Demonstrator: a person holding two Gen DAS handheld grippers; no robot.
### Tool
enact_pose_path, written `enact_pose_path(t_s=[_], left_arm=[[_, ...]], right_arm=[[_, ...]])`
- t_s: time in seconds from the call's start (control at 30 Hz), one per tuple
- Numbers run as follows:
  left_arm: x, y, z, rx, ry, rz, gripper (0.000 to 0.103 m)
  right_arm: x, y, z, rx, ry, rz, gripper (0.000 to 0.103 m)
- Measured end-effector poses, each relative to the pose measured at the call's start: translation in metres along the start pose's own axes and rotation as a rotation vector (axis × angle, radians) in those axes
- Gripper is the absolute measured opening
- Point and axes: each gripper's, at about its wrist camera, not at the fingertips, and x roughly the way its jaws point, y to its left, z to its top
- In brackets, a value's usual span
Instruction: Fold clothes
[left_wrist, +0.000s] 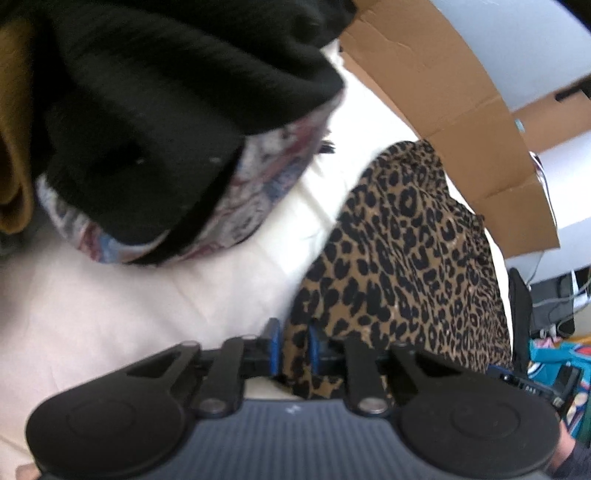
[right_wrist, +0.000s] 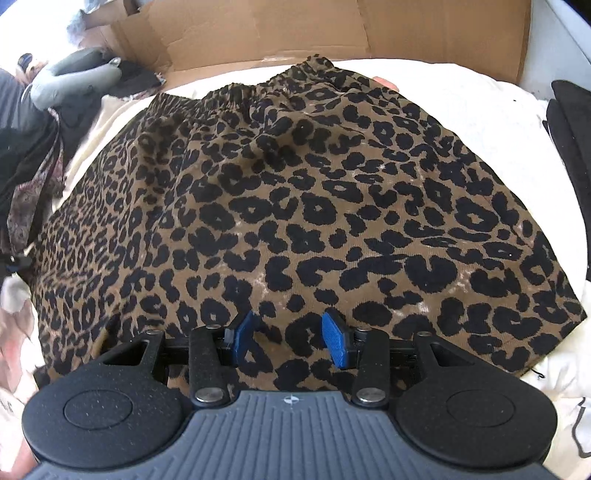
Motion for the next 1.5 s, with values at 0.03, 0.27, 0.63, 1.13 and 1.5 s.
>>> enact_pose_path(t_s=[0.03, 0.27, 0.63, 1.13, 1.5], left_arm=[[0.000, 0.000, 0.000, -0.005, 0.008, -0.002, 0.010], [-0.011, -0.033, 0.007, 0.096, 0.043, 0.033, 0.007], [-0.024, -0.093, 0.010, 0.180, 0.080, 0.009, 0.006], [0.009, -0.168, 0.011, 0.178, 0.156, -0.133, 0.006], [0.053, -0.209, -0.006, 0.190, 0.193, -0.185, 0.006]], right_arm=[[0.000, 0.000, 0.001, 0.004, -0.003, 0.002, 0.049], [-0.007, 0.010, 0.002, 0.006, -0.016, 0.019, 0.049], [-0.022, 0.027, 0.008, -0.021, -0.039, 0.052, 0.058], [-0.029, 0.059, 0.014, -0.084, -0.060, 0.145, 0.063], [-0.023, 0.105, 0.032, -0.138, -0.076, 0.286, 0.065]])
